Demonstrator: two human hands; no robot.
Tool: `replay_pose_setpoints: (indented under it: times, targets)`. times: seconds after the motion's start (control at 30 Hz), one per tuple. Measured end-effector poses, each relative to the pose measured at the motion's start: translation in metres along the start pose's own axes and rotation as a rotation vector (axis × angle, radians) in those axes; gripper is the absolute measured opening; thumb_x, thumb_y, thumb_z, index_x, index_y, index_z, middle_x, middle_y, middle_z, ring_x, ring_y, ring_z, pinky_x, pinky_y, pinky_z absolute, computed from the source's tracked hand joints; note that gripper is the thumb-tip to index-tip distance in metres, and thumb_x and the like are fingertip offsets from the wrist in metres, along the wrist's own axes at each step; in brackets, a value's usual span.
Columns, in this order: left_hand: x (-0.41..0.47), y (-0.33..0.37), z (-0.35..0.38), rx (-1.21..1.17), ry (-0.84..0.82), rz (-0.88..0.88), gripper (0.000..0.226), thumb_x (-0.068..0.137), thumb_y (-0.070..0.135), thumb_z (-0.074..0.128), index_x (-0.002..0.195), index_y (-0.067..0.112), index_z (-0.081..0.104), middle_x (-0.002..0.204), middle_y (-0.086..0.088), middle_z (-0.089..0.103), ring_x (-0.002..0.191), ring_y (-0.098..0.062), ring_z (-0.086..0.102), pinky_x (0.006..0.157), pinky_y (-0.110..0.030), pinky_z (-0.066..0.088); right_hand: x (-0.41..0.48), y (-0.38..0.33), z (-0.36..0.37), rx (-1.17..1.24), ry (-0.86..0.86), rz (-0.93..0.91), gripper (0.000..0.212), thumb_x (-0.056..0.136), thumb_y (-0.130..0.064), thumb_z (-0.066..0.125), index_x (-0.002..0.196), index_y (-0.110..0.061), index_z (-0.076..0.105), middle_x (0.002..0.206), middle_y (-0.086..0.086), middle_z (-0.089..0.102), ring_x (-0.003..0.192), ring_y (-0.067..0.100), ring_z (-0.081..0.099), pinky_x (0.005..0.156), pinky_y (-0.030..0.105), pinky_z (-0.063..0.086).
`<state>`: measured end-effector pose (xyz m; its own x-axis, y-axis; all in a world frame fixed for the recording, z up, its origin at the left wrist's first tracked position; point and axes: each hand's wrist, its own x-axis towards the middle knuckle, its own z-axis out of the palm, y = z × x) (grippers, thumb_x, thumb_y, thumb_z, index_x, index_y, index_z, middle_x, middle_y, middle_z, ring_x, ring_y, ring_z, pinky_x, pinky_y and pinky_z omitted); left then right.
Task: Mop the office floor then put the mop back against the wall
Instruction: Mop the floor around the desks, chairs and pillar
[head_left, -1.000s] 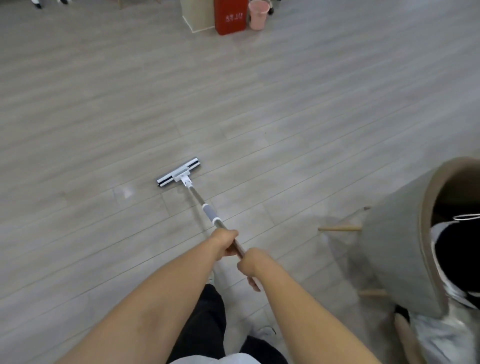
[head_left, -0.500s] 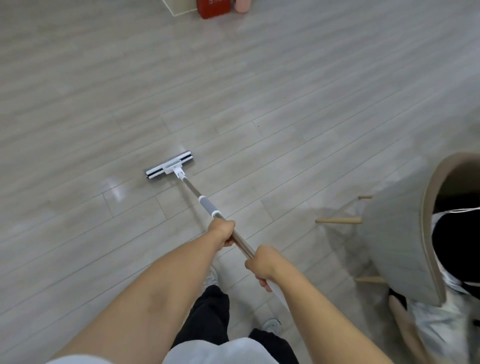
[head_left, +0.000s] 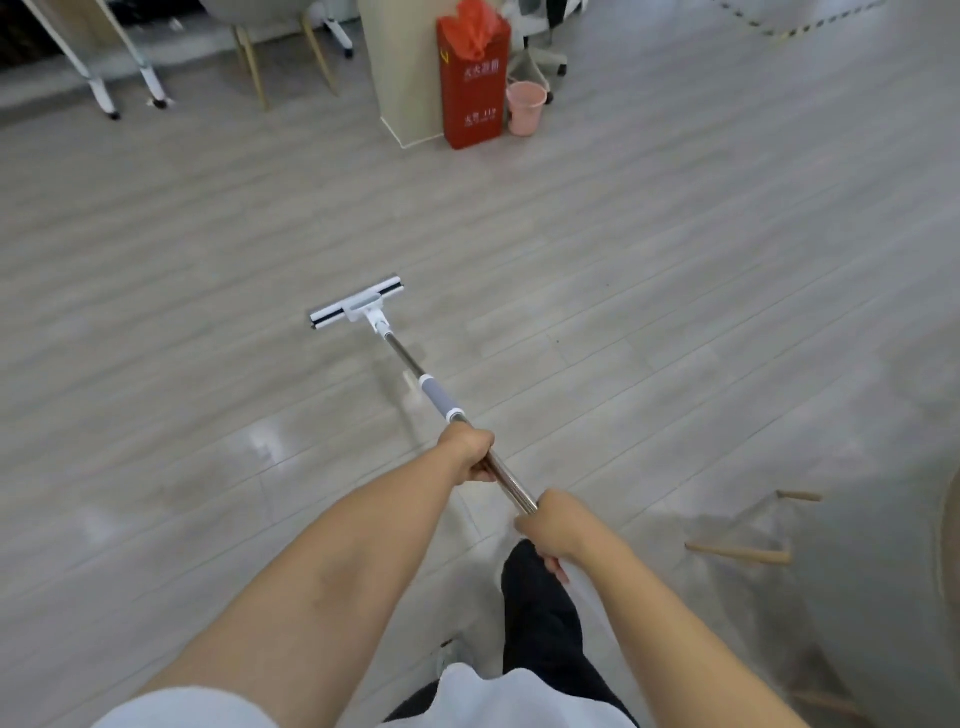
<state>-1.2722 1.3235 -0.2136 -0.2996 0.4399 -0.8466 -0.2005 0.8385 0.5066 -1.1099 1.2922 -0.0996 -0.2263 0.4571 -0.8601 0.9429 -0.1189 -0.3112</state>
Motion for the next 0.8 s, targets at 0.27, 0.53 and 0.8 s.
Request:
replay_pose_setpoints:
  times: [0.27,0.53,0.8]
  targets:
    - [0.066,0.142,-0.027,-0.017,0.117,-0.008,0.023,0.093,0.011,0.053,0.114,0.004,0.051,0.094,-0.011,0.062,0.075,-0.024,0.068,0.053,-0.035,0.059,0.073,-0.086,-0.113,0.052,0.007,-0.066,0.015,0.084,-0.013,0.044,0.091,-0.004,0.054,0.053,0.011,0.059,0.039,0.026,0.053,0.048,0.026,0.048]
    - [0.139,0.284,-0.07,-0.063,0.178,0.018,0.016,0.093,0.011,0.053,0.108,0.005,0.051,0.088,-0.011,0.06,0.066,-0.022,0.066,0.048,-0.034,0.057,0.158,-0.191,-0.226,-0.039,-0.013,-0.119,0.009,0.089,-0.013,0.044,0.088,-0.005,0.05,0.06,0.015,0.062,0.042,0.029,0.056,0.045,0.03,0.05]
    - [0.247,0.409,-0.159,-0.127,0.177,-0.01,0.023,0.094,0.01,0.05,0.116,0.001,0.051,0.096,-0.014,0.063,0.071,-0.025,0.069,0.051,-0.036,0.06,0.26,-0.337,-0.311,-0.207,-0.048,-0.146,0.017,0.085,-0.018,0.042,0.09,-0.005,0.052,0.064,0.013,0.069,0.045,0.027,0.058,0.057,0.03,0.052]
